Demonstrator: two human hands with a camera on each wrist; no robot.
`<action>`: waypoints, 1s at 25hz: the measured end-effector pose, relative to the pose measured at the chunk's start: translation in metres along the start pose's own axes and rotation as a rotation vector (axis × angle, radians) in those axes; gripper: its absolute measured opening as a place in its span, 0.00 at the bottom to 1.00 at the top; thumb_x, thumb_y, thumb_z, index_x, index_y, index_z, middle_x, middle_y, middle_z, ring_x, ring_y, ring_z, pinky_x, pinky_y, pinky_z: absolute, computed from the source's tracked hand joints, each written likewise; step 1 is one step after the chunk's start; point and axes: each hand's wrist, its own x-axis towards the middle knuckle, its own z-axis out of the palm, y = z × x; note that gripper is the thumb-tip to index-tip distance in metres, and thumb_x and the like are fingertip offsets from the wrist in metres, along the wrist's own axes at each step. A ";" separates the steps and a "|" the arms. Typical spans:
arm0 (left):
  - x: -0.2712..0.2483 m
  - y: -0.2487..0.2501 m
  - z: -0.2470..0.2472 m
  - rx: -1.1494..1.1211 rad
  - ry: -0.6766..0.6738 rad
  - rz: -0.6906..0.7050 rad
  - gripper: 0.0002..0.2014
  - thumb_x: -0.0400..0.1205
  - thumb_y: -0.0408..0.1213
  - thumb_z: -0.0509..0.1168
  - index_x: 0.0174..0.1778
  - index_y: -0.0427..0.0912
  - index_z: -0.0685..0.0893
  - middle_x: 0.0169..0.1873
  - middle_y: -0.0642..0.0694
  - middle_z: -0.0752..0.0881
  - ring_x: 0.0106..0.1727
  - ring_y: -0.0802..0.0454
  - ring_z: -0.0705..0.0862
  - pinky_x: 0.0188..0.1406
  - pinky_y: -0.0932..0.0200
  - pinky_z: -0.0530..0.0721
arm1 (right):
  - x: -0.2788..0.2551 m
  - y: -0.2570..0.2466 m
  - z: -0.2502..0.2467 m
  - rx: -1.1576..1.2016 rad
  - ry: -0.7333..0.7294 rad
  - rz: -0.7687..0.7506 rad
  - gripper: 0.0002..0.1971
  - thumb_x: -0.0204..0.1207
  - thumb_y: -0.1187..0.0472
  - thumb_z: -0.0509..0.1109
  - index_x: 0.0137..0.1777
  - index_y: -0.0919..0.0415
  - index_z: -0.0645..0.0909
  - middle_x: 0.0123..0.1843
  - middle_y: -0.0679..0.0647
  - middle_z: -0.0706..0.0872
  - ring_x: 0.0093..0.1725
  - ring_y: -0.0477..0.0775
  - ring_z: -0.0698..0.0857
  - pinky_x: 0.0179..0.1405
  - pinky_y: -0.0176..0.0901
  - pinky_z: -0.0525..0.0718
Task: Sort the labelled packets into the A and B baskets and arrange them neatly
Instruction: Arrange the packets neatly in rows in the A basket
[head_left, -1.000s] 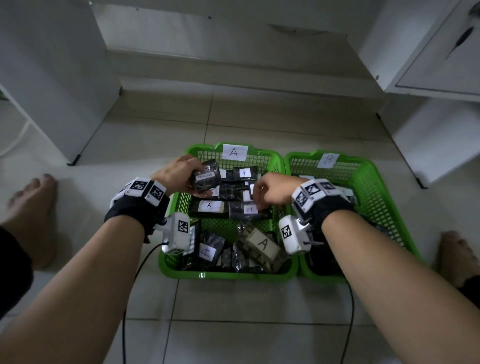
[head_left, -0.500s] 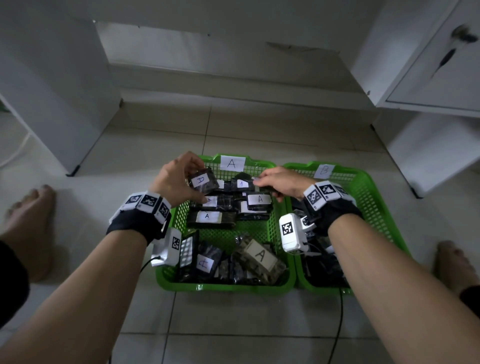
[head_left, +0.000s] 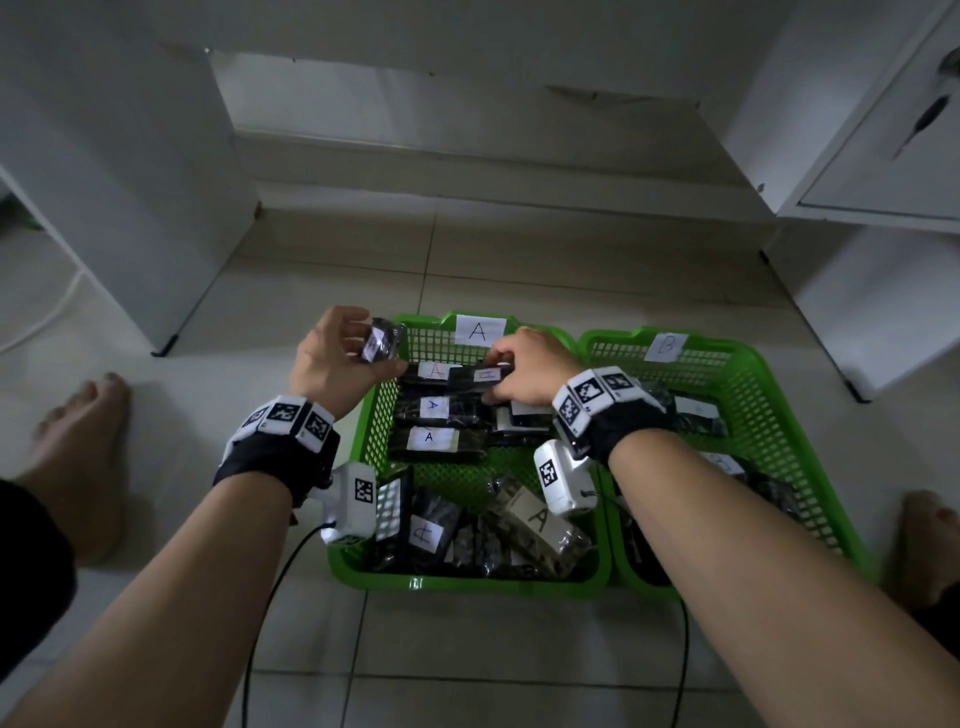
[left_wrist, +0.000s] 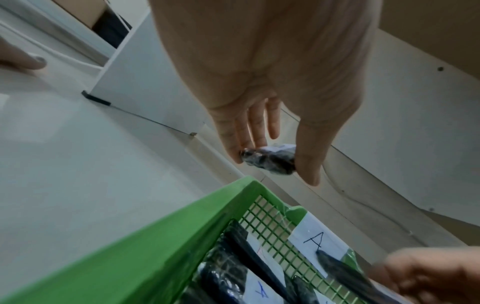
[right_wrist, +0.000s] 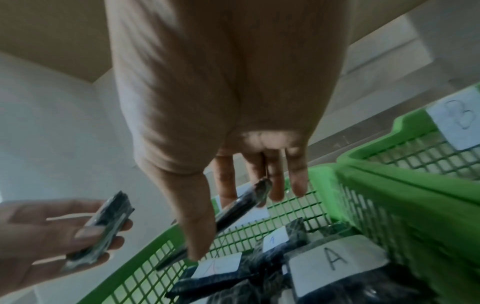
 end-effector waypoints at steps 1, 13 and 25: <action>-0.001 -0.003 -0.001 -0.038 -0.009 -0.031 0.41 0.62 0.39 0.86 0.70 0.42 0.76 0.56 0.47 0.87 0.54 0.50 0.87 0.54 0.55 0.87 | 0.007 -0.008 0.002 -0.081 0.055 -0.035 0.25 0.67 0.48 0.85 0.65 0.48 0.87 0.64 0.50 0.85 0.66 0.56 0.79 0.61 0.47 0.77; -0.005 -0.014 -0.002 0.049 -0.109 0.023 0.49 0.52 0.35 0.88 0.70 0.47 0.76 0.58 0.54 0.88 0.56 0.57 0.86 0.57 0.61 0.84 | 0.066 -0.059 0.035 -0.383 0.200 -0.166 0.12 0.73 0.61 0.83 0.43 0.60 0.80 0.38 0.54 0.81 0.40 0.56 0.81 0.43 0.45 0.80; -0.008 0.044 0.037 0.219 -0.067 0.220 0.40 0.53 0.55 0.86 0.60 0.48 0.84 0.52 0.52 0.87 0.51 0.54 0.85 0.54 0.55 0.86 | 0.014 -0.022 -0.039 0.718 -0.164 -0.006 0.11 0.76 0.69 0.79 0.57 0.66 0.85 0.50 0.67 0.92 0.41 0.62 0.93 0.36 0.50 0.93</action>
